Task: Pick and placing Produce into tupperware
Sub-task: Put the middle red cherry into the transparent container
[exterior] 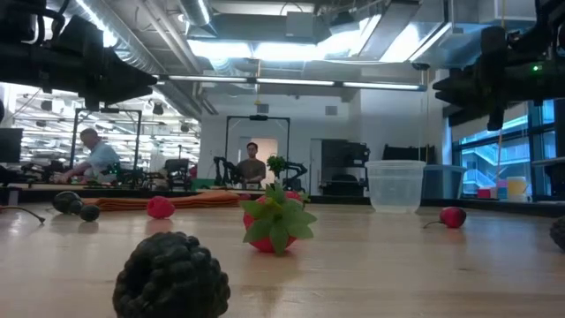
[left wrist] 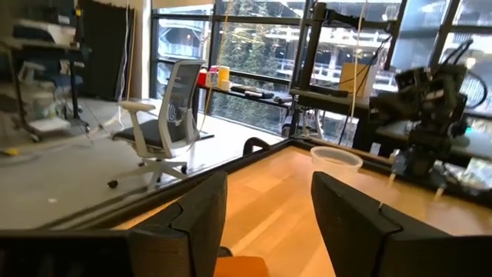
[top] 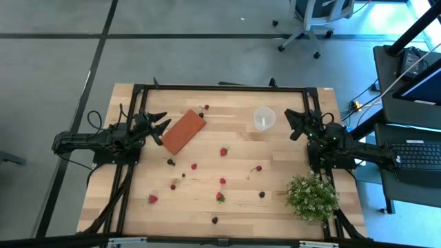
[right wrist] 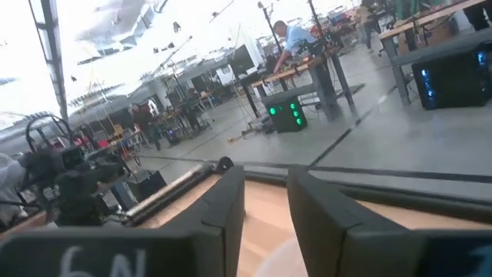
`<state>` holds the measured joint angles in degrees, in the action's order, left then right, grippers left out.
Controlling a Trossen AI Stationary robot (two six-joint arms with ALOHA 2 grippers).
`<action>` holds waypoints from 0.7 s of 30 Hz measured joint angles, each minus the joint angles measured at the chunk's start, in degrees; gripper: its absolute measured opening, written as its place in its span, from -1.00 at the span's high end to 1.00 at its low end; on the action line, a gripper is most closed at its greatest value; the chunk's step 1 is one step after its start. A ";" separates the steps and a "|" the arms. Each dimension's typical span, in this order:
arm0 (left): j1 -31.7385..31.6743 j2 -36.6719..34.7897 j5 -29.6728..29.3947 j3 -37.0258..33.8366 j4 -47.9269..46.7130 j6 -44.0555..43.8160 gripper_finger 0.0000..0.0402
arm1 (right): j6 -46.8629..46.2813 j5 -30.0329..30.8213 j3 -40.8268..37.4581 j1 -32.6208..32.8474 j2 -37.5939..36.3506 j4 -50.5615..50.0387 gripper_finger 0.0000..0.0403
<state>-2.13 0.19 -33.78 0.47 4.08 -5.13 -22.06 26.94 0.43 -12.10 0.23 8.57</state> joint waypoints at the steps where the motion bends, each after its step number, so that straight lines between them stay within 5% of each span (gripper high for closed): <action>1: 0.02 0.01 0.00 0.01 0.01 1.20 0.08 | 0.05 0.00 0.00 0.00 0.00 0.24 0.41; 8: 0.02 0.01 0.00 0.00 0.02 4.18 0.08 | 0.03 -0.05 0.00 0.00 0.00 1.75 -0.06; 11: 0.02 0.00 0.00 0.00 0.02 4.24 0.08 | 2.87 -5.53 0.94 0.00 0.12 2.46 -0.19; 16: 0.02 0.02 0.00 0.00 0.38 4.18 0.08 | 7.44 -12.70 9.13 0.03 5.62 -3.10 -0.21; 21: 0.02 0.00 0.00 0.00 0.62 4.18 0.08 | 13.17 -18.73 21.63 1.22 19.37 -12.11 -0.10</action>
<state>-2.11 0.19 -33.78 0.47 4.70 -0.95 -8.89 8.21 22.06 -10.87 19.60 -3.55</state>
